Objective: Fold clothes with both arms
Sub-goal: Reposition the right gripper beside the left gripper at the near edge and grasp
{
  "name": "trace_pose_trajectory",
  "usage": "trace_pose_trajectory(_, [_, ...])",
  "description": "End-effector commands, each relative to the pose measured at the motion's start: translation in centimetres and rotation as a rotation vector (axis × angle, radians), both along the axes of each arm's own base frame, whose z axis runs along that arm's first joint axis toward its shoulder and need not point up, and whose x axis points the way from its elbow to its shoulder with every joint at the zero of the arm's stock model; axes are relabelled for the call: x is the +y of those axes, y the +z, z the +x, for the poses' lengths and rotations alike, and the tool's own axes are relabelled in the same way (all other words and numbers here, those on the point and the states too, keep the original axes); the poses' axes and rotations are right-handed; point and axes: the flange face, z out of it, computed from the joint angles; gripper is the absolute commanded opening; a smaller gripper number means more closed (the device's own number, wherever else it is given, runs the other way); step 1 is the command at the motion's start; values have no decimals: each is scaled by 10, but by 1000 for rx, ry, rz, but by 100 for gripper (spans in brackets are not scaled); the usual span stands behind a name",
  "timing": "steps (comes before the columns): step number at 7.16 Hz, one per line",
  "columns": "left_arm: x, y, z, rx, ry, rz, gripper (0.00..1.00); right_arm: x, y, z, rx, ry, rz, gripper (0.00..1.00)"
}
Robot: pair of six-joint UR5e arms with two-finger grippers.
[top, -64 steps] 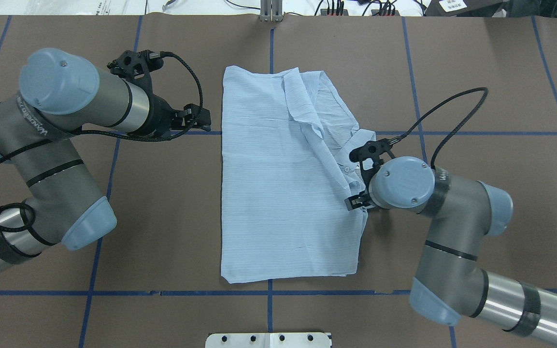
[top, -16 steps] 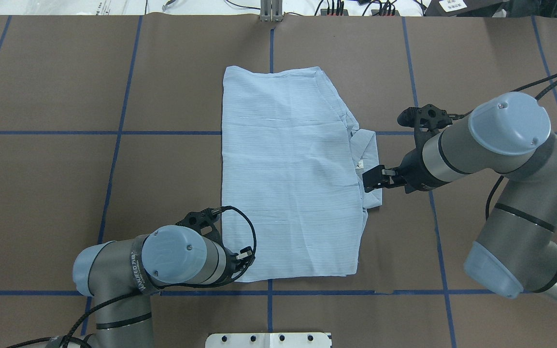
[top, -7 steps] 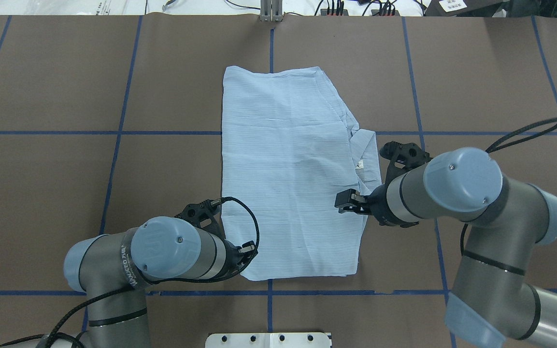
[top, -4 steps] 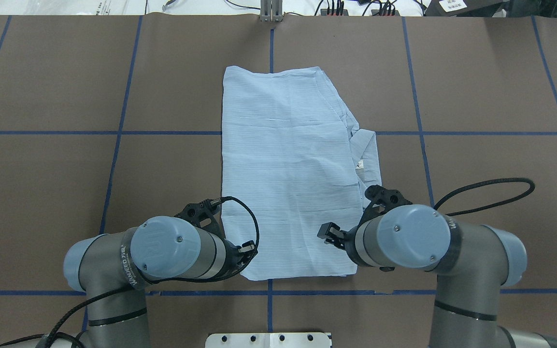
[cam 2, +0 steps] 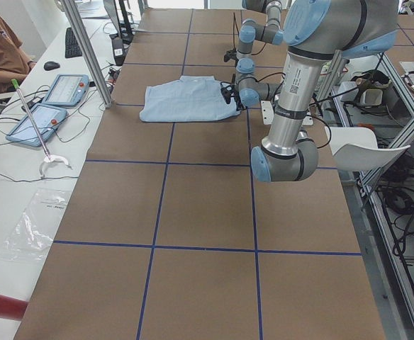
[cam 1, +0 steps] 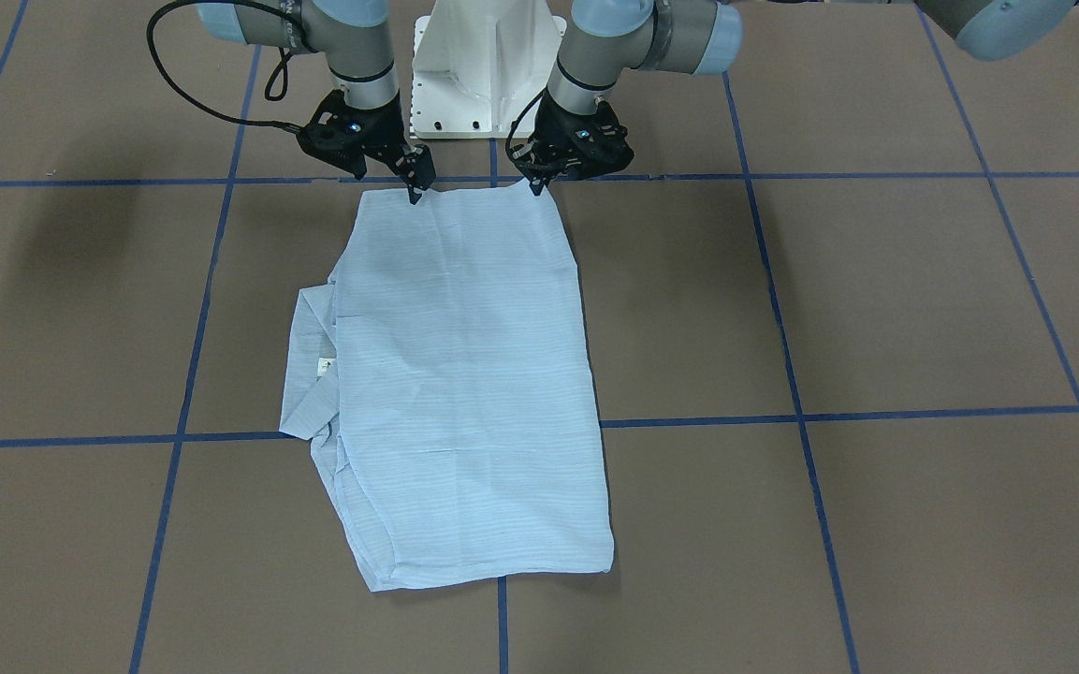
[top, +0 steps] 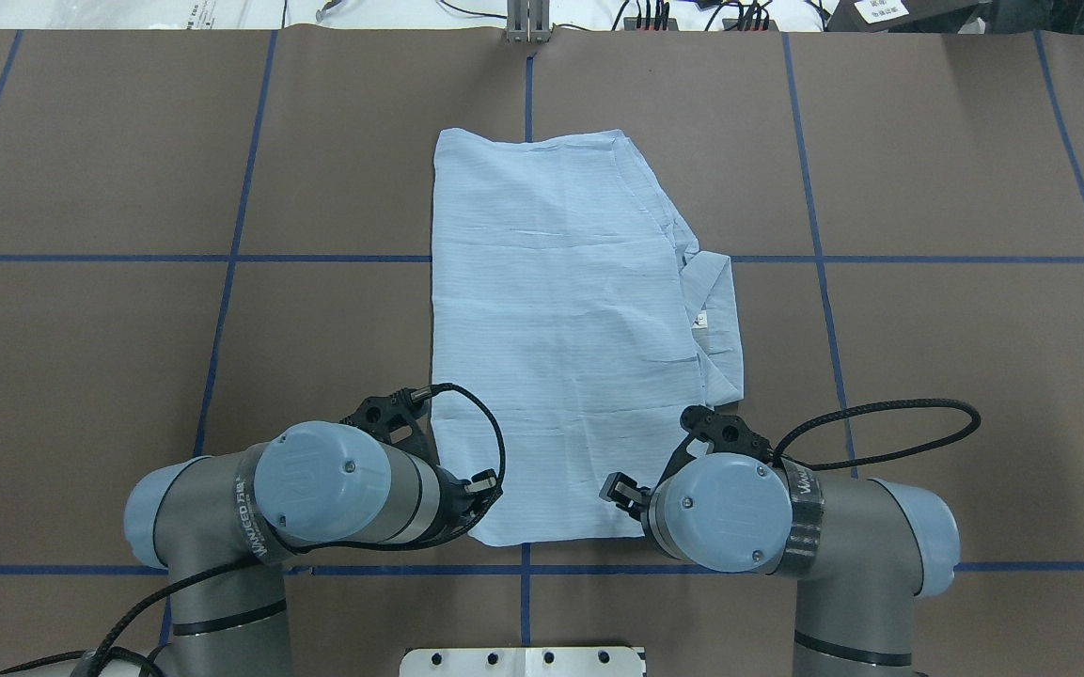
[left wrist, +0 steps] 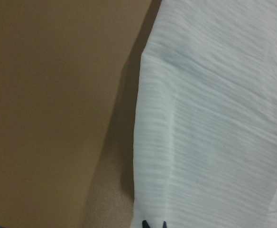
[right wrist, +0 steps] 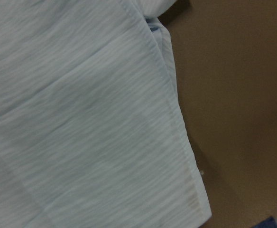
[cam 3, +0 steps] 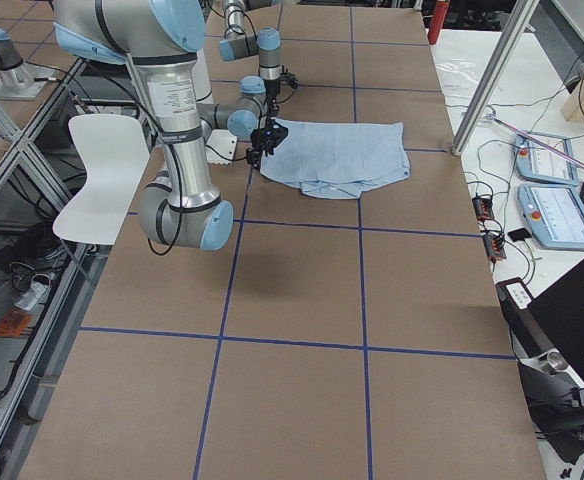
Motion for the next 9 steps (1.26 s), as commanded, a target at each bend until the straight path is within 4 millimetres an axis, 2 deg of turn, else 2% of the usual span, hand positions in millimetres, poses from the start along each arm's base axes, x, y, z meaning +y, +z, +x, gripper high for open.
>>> trace_pose_trajectory(1, [1, -1, 1, 2, 3, 1, 0, -2, 12, -7, 25, 0, -3, 100])
trace_pose_trajectory(6, [1, -10, -6, 22, -1, 7, 0, -2, 16, -13, 37, 3, 0, 100])
trace_pose_trajectory(9, [0, -9, -7, 21, -3, 7, 0, -2, 20, -16, 47, 2, -3, 100])
